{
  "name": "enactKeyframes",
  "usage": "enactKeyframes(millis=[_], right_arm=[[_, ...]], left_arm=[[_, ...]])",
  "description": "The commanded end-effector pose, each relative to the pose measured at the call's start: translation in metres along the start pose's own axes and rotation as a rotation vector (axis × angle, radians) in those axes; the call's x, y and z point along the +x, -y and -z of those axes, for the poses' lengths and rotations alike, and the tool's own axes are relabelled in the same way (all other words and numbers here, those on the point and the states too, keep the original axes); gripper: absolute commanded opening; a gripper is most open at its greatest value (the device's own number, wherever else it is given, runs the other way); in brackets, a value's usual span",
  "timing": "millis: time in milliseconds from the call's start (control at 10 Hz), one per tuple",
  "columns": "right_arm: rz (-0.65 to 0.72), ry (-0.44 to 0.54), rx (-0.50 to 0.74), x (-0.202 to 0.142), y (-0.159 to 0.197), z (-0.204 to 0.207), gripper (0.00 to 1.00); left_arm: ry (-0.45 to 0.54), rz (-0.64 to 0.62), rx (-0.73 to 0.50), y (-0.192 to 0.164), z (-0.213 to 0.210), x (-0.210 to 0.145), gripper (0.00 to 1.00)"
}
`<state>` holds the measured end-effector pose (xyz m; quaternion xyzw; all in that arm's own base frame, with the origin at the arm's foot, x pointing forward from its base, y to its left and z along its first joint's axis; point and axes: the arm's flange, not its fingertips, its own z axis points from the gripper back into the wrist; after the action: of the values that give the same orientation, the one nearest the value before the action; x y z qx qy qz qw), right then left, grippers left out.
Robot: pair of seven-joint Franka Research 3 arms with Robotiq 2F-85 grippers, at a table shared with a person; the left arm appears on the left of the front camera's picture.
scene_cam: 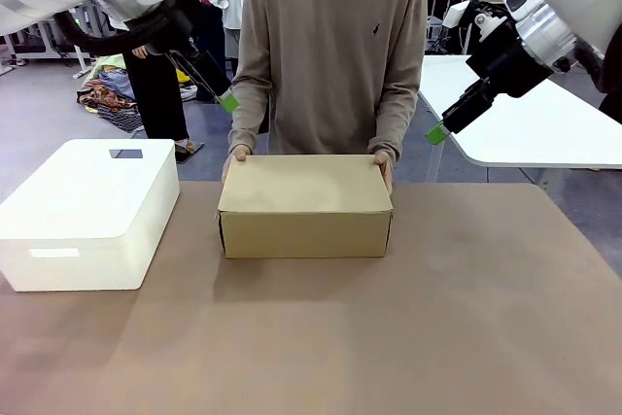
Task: Pack the shoes into the box.
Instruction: Press down on the lid of the Shoes Box.
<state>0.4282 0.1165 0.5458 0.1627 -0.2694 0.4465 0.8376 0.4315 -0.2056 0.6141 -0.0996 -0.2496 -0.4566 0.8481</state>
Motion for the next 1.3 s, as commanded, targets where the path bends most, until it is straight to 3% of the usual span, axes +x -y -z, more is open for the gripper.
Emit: enactKeyframes(millis=[0,1200], right_arm=[[0.001,-0.009,-0.005,0.0014,0.0001,-0.0011,1.00],[0.001,-0.009,-0.005,0.0014,0.0001,-0.0011,1.00]], left_arm=[[0.007,-0.002,0.005,-0.0010,-0.0011,-0.0005,1.00],[0.007,-0.002,0.005,-0.0010,-0.0011,-0.0005,1.00]])
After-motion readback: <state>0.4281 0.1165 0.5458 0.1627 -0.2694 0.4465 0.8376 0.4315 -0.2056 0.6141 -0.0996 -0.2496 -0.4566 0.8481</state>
